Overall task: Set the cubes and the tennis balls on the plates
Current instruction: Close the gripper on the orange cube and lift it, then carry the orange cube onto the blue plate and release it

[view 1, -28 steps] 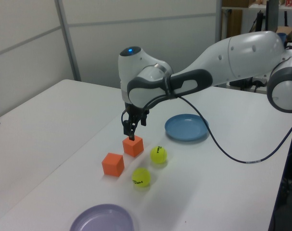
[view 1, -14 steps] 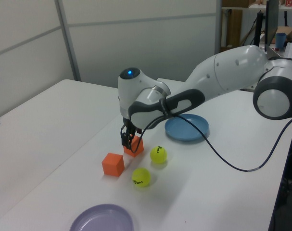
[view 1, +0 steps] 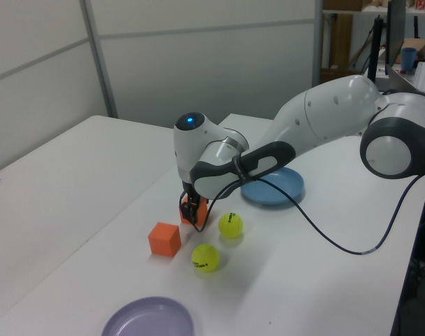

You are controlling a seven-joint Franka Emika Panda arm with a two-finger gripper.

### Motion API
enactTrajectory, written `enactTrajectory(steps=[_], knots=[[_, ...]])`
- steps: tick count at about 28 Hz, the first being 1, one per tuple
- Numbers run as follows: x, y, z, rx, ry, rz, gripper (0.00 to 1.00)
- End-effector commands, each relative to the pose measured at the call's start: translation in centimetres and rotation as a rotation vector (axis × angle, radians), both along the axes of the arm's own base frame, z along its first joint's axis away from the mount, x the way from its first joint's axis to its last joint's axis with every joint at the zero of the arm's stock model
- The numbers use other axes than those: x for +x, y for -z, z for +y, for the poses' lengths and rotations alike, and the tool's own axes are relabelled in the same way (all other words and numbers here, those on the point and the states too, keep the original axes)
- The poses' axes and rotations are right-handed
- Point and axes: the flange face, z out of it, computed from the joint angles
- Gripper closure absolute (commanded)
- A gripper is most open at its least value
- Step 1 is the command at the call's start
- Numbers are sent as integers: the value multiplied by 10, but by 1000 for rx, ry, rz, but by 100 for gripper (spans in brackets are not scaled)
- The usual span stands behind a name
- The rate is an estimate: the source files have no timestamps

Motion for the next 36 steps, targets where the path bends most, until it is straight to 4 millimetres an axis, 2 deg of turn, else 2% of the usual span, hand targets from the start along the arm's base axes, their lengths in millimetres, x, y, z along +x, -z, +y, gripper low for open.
enactTrajectory(steps=[1, 2, 5, 7, 8, 13, 14, 18, 19, 22, 25, 30, 32, 34, 35, 36], knots=[[1, -7, 2, -3, 12, -41, 100], [1, -9, 2, -3, 13, -43, 100], [1, -40, -2, -1, 22, -75, 100], [-3, -62, -11, -13, 40, -78, 100], [-9, -80, -33, -48, 81, -41, 100], [-28, -101, -77, -126, 171, 84, 100], [-33, -100, -94, -149, 207, 125, 100], [-41, -94, -130, -202, 265, 192, 100], [-42, -89, -144, -221, 276, 206, 100], [-43, -68, -166, -232, 296, 234, 88], [-37, -40, -177, -234, 298, 234, 71], [-27, -6, -176, -222, 275, 201, 71], [-26, -1, -175, -218, 271, 197, 67], [-24, -2, -173, -210, 267, 183, 57], [-24, -3, -174, -210, 266, 179, 41], [-23, -7, -173, -206, 266, 172, 0]])
